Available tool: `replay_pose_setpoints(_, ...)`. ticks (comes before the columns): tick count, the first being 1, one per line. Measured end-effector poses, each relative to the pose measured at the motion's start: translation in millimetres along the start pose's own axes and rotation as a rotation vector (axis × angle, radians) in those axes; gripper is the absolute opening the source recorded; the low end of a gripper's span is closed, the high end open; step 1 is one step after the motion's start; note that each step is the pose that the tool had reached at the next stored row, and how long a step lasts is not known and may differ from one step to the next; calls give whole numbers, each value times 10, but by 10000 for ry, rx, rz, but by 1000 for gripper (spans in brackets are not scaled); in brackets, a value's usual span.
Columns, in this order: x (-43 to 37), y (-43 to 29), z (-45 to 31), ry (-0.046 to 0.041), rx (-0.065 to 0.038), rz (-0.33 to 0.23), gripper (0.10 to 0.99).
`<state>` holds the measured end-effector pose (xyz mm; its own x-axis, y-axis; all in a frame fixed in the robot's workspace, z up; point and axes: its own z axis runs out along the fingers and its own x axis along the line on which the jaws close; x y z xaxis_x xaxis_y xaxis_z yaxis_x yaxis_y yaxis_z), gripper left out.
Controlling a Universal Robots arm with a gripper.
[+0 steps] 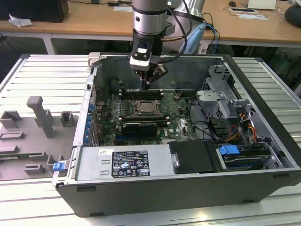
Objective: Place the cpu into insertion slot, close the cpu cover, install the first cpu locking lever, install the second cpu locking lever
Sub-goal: 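Install the first cpu locking lever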
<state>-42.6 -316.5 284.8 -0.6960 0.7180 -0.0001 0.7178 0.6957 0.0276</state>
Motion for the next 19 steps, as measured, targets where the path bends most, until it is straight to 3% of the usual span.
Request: replay_pose_setpoints(19,0,0,0,42,-1,-1501,106)
